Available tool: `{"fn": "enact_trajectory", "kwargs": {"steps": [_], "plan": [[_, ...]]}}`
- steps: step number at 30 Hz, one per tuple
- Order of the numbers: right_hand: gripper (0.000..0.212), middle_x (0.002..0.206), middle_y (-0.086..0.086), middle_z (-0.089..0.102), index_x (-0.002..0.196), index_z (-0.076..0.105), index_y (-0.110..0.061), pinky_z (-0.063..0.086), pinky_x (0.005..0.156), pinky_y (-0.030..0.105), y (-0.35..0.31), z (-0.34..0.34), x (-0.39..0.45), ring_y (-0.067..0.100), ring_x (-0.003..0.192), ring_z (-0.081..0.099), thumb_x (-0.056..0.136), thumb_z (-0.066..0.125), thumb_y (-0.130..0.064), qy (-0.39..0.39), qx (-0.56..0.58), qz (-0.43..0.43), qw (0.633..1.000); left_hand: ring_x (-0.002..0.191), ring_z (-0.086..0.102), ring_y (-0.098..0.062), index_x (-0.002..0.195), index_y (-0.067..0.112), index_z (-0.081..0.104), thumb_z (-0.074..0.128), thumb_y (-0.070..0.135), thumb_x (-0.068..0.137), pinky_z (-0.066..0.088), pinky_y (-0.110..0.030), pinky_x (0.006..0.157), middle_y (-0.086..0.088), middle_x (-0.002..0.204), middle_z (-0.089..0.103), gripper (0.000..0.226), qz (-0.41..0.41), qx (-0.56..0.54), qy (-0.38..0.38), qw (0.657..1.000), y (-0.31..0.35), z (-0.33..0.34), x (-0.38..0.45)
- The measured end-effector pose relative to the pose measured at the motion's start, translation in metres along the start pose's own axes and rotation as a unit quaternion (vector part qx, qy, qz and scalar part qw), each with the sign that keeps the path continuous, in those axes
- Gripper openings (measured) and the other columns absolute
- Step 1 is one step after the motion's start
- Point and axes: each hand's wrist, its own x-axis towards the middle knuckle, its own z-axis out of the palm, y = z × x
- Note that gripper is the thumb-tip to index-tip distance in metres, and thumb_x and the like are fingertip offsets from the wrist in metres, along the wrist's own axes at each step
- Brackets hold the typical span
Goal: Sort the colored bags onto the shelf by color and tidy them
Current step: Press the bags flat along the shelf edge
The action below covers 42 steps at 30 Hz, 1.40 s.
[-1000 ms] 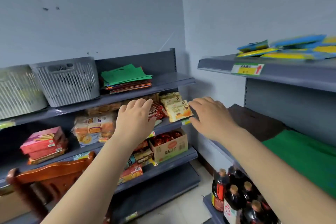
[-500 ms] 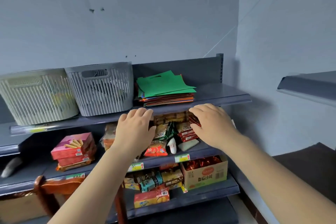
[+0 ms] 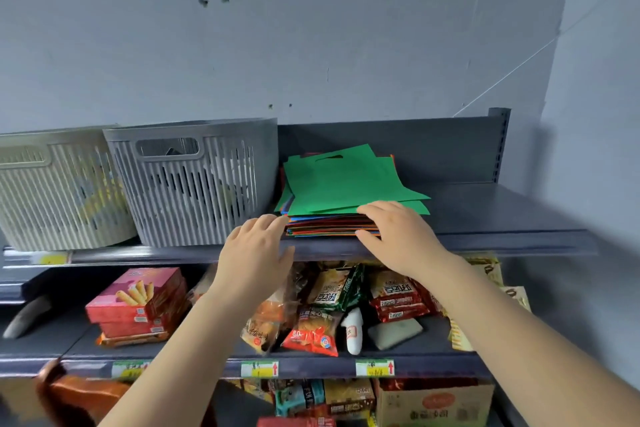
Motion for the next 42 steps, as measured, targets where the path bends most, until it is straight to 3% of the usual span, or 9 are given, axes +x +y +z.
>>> {"fn": "enact_trajectory", "kwargs": {"steps": [7, 12, 17, 20, 22, 26, 36, 39, 42], "plan": [[0.046, 0.145, -0.002, 0.043, 0.141, 0.041, -0.020, 0.038, 0.101, 0.030, 0.022, 0.028, 0.067, 0.017, 0.128, 0.044, 0.099, 0.041, -0.036, -0.003, 0.032, 0.009, 0.999, 0.130, 0.040, -0.017, 0.142, 0.019, 0.037, 0.046, 0.034, 0.096, 0.031, -0.030, 0.105, 0.005, 0.142, 0.043, 0.049, -0.011, -0.020, -0.004, 1.000, -0.016, 0.035, 0.048], [0.052, 0.152, -0.005, 0.033, 0.146, 0.033, -0.026, 0.030, 0.110, 0.036, 0.024, 0.040, 0.103, 0.016, 0.138, 0.033, 0.098, 0.038, -0.046, -0.098, -0.005, -0.020, 0.995, 0.127, 0.042, -0.015, 0.142, 0.019, 0.036, 0.047, 0.035, 0.096, 0.034, -0.027, 0.101, 0.005, 0.141, 0.044, 0.050, 0.003, -0.039, -0.004, 0.999, -0.029, 0.052, 0.078], [0.045, 0.143, -0.006, 0.047, 0.138, 0.045, -0.032, 0.044, 0.099, 0.037, 0.029, 0.048, 0.119, 0.019, 0.130, 0.045, 0.096, 0.042, -0.047, -0.140, -0.005, -0.027, 0.990, 0.126, 0.042, -0.014, 0.141, 0.020, 0.039, 0.050, 0.038, 0.095, 0.037, -0.026, 0.097, 0.006, 0.140, 0.044, 0.051, 0.008, -0.073, -0.011, 0.997, -0.039, 0.063, 0.094], [0.031, 0.101, 0.004, 0.068, 0.100, 0.066, -0.017, 0.048, 0.077, 0.035, 0.036, 0.049, 0.129, 0.025, 0.095, 0.061, 0.100, 0.040, -0.034, -0.061, 0.035, -0.001, 0.998, 0.125, 0.043, -0.012, 0.138, 0.021, 0.043, 0.053, 0.043, 0.092, 0.037, -0.026, 0.098, 0.007, 0.137, 0.048, 0.052, 0.025, -0.096, -0.021, 0.995, -0.042, 0.067, 0.098], [0.041, 0.063, 0.005, 0.050, 0.063, 0.045, -0.012, 0.032, 0.053, 0.031, 0.047, 0.046, 0.136, 0.021, 0.060, 0.048, 0.101, 0.039, -0.027, 0.010, 0.063, 0.057, 0.996, 0.125, 0.044, -0.011, 0.136, 0.022, 0.048, 0.054, 0.045, 0.091, 0.037, -0.025, 0.098, 0.008, 0.135, 0.051, 0.051, 0.038, -0.113, -0.021, 0.993, -0.042, 0.069, 0.101], [0.048, 0.052, 0.003, 0.035, 0.055, 0.031, -0.012, 0.023, 0.047, 0.031, 0.063, 0.024, 0.138, 0.015, 0.048, 0.033, 0.101, 0.040, -0.021, 0.120, 0.094, 0.111, 0.982, 0.122, 0.048, -0.010, 0.132, 0.024, 0.053, 0.056, 0.044, 0.090, 0.037, -0.023, 0.096, 0.007, 0.130, 0.056, 0.046, 0.050, -0.129, -0.020, 0.990, -0.039, 0.071, 0.106], [0.045, 0.051, 0.003, 0.041, 0.057, 0.042, -0.011, 0.027, 0.049, 0.030, 0.038, 0.036, 0.115, 0.014, 0.046, 0.035, 0.100, 0.043, -0.026, 0.054, 0.110, 0.022, 0.992, 0.099, 0.062, -0.015, 0.108, 0.017, 0.072, 0.064, 0.019, 0.088, 0.049, -0.027, 0.087, 0.003, 0.105, 0.070, 0.021, 0.077, -0.200, 0.023, 0.976, -0.037, 0.071, 0.112], [0.037, 0.083, 0.011, 0.069, 0.099, 0.069, -0.009, 0.048, 0.062, 0.032, 0.032, 0.041, 0.105, 0.020, 0.064, 0.059, 0.099, 0.042, -0.034, -0.001, 0.122, 0.006, 0.993, 0.097, 0.064, -0.018, 0.107, 0.017, 0.072, 0.061, 0.016, 0.090, 0.052, -0.035, 0.086, 0.001, 0.105, 0.071, 0.021, 0.081, -0.197, 0.052, 0.976, -0.035, 0.058, 0.125], [0.047, 0.119, 0.004, 0.065, 0.129, 0.057, -0.017, 0.049, 0.081, 0.027, 0.030, 0.038, 0.100, 0.016, 0.092, 0.064, 0.095, 0.046, -0.046, -0.018, 0.126, 0.010, 0.992, 0.102, 0.063, -0.020, 0.107, 0.016, 0.072, 0.062, 0.014, 0.089, 0.051, -0.033, 0.087, 0.000, 0.107, 0.071, 0.021, 0.087, -0.176, 0.097, 0.976, -0.033, 0.049, 0.135]]}}
